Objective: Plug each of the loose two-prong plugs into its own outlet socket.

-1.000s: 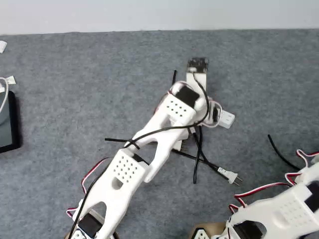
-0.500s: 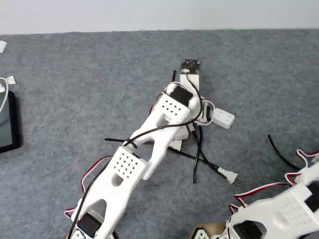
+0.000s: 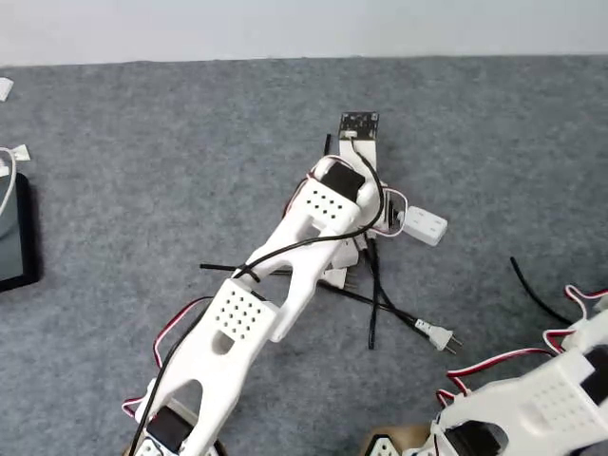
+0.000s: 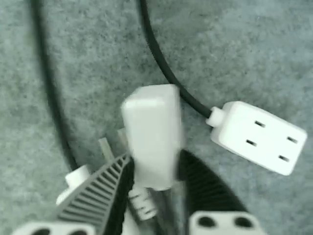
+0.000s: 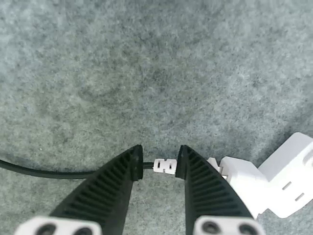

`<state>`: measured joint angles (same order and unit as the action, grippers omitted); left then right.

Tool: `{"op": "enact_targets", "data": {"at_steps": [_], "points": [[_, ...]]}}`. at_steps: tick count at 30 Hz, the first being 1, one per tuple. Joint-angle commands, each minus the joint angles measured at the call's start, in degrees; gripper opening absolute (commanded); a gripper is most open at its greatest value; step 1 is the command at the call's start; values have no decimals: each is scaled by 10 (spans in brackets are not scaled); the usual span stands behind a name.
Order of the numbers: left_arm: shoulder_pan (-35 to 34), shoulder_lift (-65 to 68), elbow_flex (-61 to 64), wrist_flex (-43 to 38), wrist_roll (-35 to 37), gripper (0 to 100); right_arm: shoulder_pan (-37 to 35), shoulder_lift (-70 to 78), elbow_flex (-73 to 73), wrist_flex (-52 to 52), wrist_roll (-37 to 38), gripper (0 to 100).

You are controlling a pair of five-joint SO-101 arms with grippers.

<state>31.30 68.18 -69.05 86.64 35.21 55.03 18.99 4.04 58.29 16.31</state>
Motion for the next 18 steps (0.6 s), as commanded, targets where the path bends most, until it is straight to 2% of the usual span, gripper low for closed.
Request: {"op": "enact_targets", "data": {"at_steps": [1,6,10,16,18], "points": [[-11,-1,-10,16,-21,20,-7,-4,-27,-8,-1,117],[-12,-1,-12,26,-24,20,-7,-4,-27,-8,-1,116],[-13,-9,-23,28,-61,20,-8,-4,-27,-9,-1,116],[-8,-25,-140,135,-65,14,-15,-4,-27,-9,-1,116],[-8,-30,-167,144,-63,12,-17,-4,-27,-9,-1,116]]}}
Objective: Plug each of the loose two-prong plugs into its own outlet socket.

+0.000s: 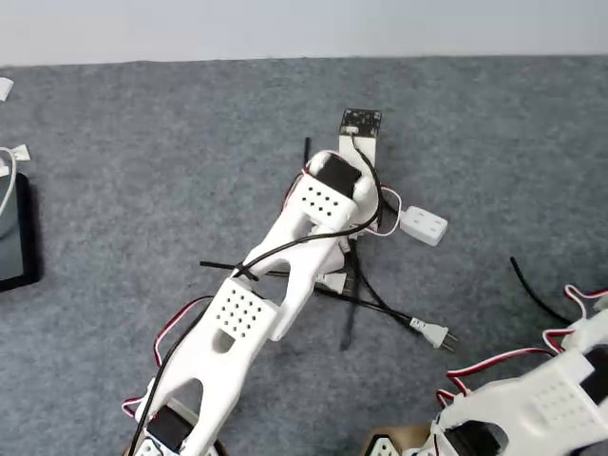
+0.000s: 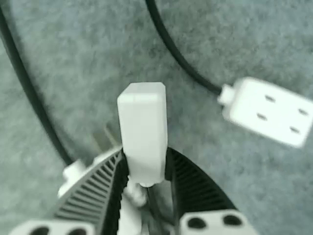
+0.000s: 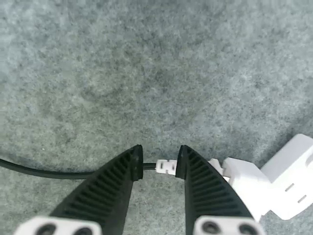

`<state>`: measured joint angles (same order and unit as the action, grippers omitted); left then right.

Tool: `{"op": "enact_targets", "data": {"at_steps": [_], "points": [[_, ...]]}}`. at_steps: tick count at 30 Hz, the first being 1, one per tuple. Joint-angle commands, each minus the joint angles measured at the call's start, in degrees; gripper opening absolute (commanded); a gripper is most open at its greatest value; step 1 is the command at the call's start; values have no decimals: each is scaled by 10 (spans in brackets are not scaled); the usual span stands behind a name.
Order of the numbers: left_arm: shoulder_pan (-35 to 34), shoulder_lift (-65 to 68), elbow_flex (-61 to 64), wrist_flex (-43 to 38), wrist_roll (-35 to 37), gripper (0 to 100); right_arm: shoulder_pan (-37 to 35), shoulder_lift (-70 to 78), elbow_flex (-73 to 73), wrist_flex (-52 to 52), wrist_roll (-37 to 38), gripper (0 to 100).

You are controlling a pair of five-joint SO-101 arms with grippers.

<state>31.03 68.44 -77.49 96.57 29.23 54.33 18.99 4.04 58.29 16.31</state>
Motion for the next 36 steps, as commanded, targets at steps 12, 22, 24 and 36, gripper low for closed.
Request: {"op": "enact_targets", "data": {"at_steps": [12,22,24,36], "points": [[-29,-286,194,42,33,12,-10,-4,-28,-22,-3,116],[-115,-571,641,-58,1,12,-11,-4,-28,-22,-2,116],[-136,-624,749,-113,-33,12,-11,-4,-28,-22,-2,116],[-155,-897,1359,-522,-109,13,-32,-4,-28,-18,-3,116]]}}
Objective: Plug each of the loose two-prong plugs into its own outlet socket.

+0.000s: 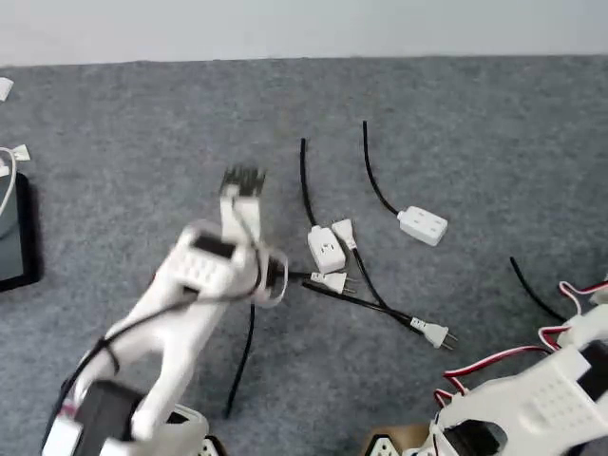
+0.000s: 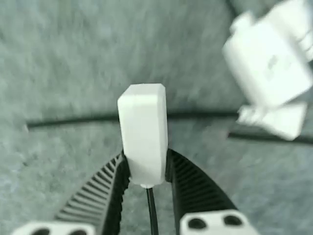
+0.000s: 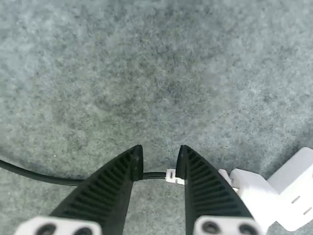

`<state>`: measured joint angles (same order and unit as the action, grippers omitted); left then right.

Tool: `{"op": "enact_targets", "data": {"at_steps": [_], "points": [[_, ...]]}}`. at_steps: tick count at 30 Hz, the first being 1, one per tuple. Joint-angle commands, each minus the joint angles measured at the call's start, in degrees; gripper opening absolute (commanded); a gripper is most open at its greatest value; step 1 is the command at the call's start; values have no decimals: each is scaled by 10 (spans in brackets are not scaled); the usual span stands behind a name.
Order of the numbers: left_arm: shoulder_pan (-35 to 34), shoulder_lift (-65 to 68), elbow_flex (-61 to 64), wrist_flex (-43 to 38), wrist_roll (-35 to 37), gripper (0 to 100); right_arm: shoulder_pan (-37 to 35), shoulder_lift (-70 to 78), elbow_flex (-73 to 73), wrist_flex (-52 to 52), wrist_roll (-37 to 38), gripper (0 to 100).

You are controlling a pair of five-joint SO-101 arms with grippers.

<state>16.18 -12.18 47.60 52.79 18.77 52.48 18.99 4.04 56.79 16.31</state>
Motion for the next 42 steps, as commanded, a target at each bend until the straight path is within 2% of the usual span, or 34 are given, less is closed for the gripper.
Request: {"op": "enact_targets", "data": {"at_steps": [1,4,6,12,16,20,23,26,29,30,32,37,42], "points": [[-6,-101,119,-84,6,13,-15,-4,-28,-1,-3,116],[-20,-106,125,-71,49,17,-16,-4,-28,-1,-3,116],[-47,-106,124,-72,44,58,-16,-4,-28,-1,-2,116],[-94,-109,131,-62,42,322,-15,-4,-28,-1,-2,116],[-135,-113,126,-63,35,330,-15,-4,-28,-1,-1,116],[-168,-113,105,-61,-11,329,-15,-4,-27,-3,-1,116],[-176,-113,66,-40,-33,286,-15,-4,-27,-5,-1,116],[-149,-113,-4,26,-69,182,-15,-4,-27,-6,-1,116],[-108,-113,-84,98,-80,28,-15,-4,-27,-6,-1,116],[-92,-113,-106,116,-79,3,-15,-3,-27,-6,-1,116],[-64,-113,-132,138,-76,21,-15,-3,-27,-6,-1,116],[19,-108,-103,105,-76,12,-15,7,-29,-7,-1,116],[88,-107,-20,15,-67,12,-19,37,-32,-19,-1,116]]}}
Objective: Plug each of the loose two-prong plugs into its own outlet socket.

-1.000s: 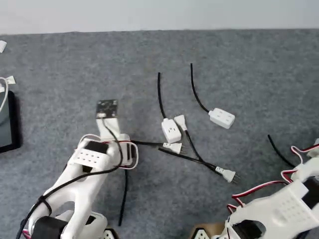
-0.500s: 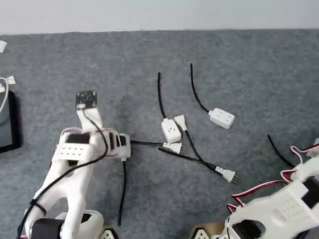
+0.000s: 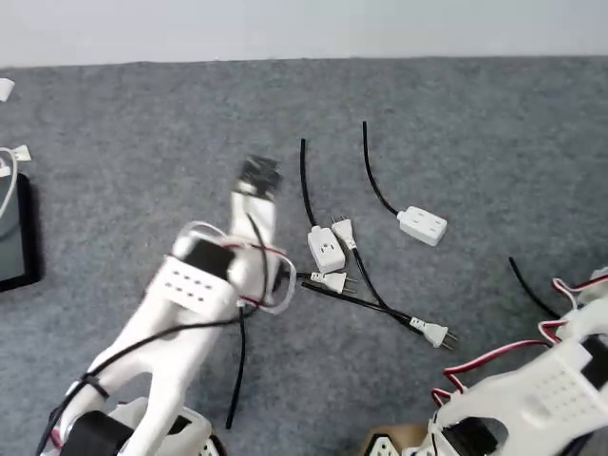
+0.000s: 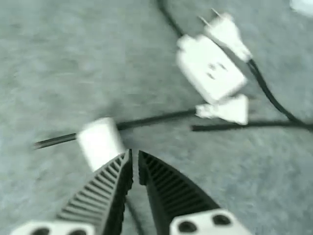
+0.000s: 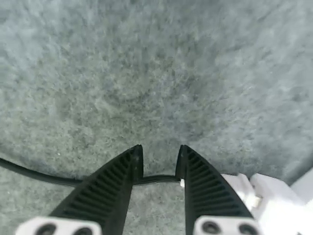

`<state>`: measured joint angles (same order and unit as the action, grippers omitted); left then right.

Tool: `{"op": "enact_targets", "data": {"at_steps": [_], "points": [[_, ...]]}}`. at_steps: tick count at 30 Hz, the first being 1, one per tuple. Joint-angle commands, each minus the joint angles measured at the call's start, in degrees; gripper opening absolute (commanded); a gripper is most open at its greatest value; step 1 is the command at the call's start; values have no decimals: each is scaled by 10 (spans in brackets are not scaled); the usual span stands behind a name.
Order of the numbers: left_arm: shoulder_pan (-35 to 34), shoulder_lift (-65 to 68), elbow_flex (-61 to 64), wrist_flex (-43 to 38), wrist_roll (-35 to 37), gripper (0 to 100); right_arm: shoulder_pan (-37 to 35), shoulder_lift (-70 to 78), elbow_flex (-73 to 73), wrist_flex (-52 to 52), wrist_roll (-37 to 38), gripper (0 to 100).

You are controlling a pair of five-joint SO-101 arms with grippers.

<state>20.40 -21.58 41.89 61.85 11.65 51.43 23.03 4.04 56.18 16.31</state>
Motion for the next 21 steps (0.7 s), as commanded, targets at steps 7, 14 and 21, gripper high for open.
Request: {"op": "enact_targets", "data": {"at_steps": [7,14,21], "points": [[-18,-13,111,-148,40,12,-8,-1,-32,-13,-1,116],[-119,-13,116,-151,-1,12,-15,0,-32,-11,-1,116],[-140,-19,169,-198,-10,12,-17,0,-32,-11,-1,116]]}}
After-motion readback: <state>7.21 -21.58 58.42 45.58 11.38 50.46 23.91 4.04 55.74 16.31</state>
